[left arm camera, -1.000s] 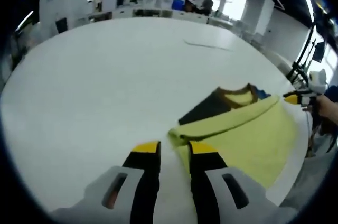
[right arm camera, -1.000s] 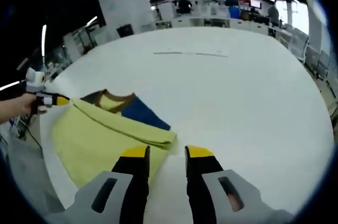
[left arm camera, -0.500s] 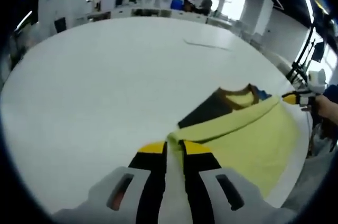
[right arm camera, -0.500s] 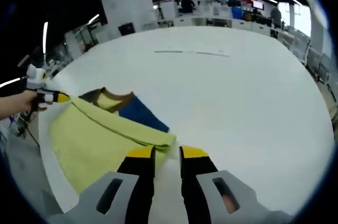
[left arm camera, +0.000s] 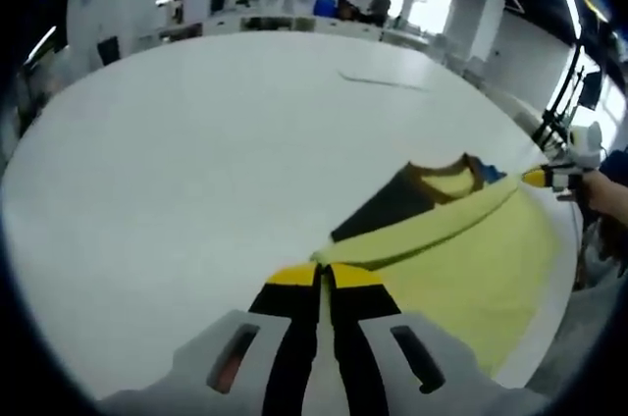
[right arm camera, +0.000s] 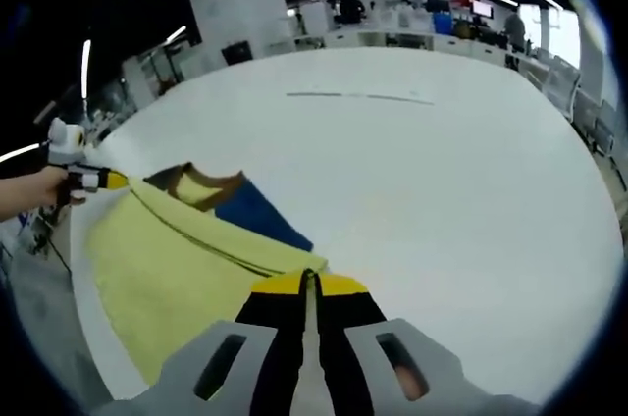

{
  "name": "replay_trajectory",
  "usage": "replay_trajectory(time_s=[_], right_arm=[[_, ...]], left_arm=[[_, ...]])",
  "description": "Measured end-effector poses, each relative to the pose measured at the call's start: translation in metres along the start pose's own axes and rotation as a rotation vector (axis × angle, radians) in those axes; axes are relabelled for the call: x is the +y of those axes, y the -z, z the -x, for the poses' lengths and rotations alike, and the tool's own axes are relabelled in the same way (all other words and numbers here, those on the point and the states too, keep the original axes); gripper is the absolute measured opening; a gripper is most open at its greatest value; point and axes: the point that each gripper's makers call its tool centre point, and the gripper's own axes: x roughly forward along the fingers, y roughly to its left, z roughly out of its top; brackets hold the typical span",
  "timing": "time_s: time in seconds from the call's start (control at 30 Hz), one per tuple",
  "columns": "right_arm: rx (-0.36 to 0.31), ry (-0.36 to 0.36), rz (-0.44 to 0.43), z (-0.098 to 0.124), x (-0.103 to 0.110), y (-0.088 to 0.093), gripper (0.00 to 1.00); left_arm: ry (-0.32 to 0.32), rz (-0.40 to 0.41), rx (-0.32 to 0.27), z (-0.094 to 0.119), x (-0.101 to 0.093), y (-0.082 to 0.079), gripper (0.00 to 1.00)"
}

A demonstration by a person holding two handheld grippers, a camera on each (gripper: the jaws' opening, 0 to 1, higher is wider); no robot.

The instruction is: Fold the garment on the visible template until the final outline fits inside the template.

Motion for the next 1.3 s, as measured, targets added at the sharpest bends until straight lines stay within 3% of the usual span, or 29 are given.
replay_trajectory(time_s=[0.57,0.97,1.3], right_arm=[[-0.036,0.011,-0.005,-0.002,-0.005,-0.018,0.03],[0.008,0.029,0.032,-0.018,-0.014,-0.024,0.03],[0.043,0.038,0.050,-0.026,-0.017,-0.023,0.02]], left_arm=[[0.013,0.025,-0.011,-0.002,0.007,-0.014,0.00],[0.034,0.001,0.031,-0.019,0.010,-0.025,0.00],[0.046,0.003,0.066,-0.029,0.010,-0.025,0.00]])
